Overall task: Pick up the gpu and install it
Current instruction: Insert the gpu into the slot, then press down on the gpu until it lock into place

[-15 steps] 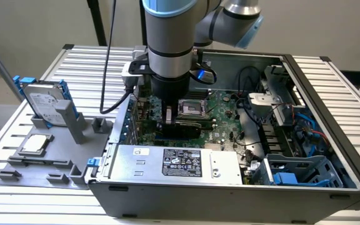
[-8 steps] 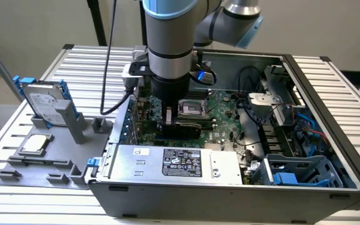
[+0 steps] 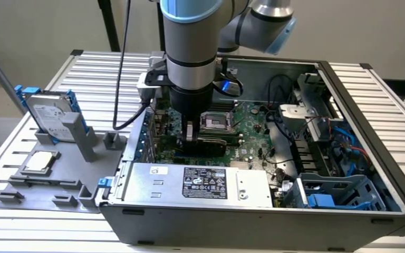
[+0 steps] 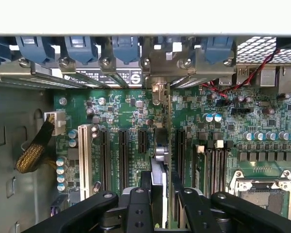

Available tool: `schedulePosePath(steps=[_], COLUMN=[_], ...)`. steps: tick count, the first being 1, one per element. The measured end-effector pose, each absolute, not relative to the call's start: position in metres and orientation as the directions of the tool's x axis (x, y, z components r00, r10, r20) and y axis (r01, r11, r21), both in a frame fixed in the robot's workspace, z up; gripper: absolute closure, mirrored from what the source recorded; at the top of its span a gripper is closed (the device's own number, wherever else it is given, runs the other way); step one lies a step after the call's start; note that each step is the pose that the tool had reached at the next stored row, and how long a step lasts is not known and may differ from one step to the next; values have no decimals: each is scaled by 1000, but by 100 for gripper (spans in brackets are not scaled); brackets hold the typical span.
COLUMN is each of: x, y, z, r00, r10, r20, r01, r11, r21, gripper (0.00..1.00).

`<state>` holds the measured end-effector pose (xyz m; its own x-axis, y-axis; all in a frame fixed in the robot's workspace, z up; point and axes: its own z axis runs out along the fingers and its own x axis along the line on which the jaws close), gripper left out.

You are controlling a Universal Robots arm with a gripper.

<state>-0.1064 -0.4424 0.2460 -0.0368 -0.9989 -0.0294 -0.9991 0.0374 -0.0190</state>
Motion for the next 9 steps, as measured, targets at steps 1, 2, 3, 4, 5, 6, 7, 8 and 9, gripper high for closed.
schedulePosePath(steps=[1, 2, 3, 4, 5, 6, 7, 8, 9], x=[-106, -106, -106, -106, -106, -106, -106, -106, -106], y=[-442, -442, -442, -442, -442, -442, -442, -442, -442], z=[246, 245, 245, 246, 246, 247, 248, 250, 253], r00=[-37, -37, -37, -37, -37, -37, -37, -37, -37], r10=[-999, -999, -999, -999, -999, -999, -999, -999, -999], r20=[-31, -32, -31, -30, -30, -29, -30, -30, -30], r01=[-999, -999, -999, -999, -999, -999, -999, -999, -999], r11=[38, 38, 38, 38, 37, 37, 37, 37, 37], r21=[-19, -20, -20, -19, -19, -19, -19, -19, -19], gripper=[73, 72, 72, 65, 65, 65, 65, 65, 65])
